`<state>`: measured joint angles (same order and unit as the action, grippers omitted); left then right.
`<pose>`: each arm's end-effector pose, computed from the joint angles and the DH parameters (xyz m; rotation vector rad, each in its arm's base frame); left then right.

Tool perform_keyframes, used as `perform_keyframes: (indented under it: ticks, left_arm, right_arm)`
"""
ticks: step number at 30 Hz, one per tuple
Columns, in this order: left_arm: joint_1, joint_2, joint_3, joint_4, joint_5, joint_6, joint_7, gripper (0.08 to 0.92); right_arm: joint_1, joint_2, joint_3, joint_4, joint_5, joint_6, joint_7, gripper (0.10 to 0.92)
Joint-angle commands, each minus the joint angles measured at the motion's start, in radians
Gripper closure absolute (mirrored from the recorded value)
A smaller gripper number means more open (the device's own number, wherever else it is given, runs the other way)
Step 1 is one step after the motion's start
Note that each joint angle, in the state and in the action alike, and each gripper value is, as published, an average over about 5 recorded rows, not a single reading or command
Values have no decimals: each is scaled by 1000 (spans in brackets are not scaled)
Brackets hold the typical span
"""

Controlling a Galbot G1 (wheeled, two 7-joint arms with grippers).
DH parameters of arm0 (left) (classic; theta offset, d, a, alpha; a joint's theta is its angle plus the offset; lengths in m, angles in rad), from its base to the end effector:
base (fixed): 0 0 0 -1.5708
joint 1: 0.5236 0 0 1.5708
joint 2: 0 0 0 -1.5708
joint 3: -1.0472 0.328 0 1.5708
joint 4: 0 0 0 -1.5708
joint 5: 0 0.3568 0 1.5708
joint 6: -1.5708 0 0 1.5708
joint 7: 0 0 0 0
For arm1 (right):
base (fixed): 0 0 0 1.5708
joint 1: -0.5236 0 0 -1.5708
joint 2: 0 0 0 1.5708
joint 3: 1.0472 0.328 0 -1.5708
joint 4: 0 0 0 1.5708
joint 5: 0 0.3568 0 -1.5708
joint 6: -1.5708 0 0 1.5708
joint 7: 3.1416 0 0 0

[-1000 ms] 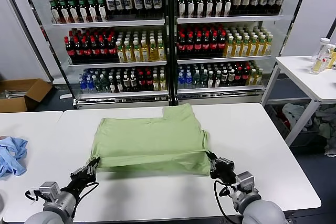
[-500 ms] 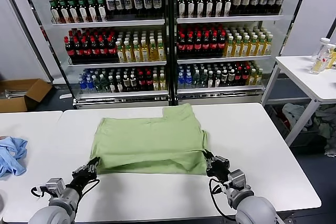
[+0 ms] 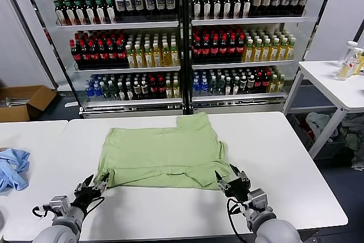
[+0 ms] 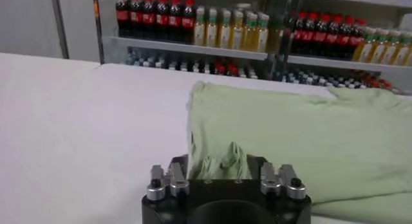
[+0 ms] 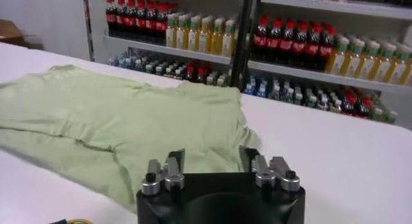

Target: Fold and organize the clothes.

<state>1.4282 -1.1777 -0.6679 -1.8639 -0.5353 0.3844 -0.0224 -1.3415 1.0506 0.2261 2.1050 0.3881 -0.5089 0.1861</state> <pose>0.2435 0.1315 -0.3011 0.0259 -2.6972 0.1582 0.2312 0.0054 -0.2495 0.4175 -2.6806 0.1935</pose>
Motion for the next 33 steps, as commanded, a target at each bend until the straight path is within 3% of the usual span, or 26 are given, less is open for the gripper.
perform_keyframes:
  ticks: [1,5,9,22,29,33]
  left_arm:
    - [-38,11,14,51,18,0,-9,315]
    - [-48,15,30,62,28,1,-9,224]
    - [-52,16,40,70,29,1,-7,285]
    - [-53,15,46,73,10,23,8,658]
    - [5,6,36,4,-4,40,12,858]
    - [62,-10,28,-57,-6,44,11,900]
  right_arm:
    - [-28,30,4,-11,100,-66,48,269]
    - [-13,43,-6,-44,143,-69,66,210]
    - [2,53,-14,-71,186,-69,94,236]
    - [30,55,-25,-92,215,-66,115,606]
    - [-15,29,-14,-44,196,-61,105,805]
    - [-62,12,3,0,174,-55,100,899]
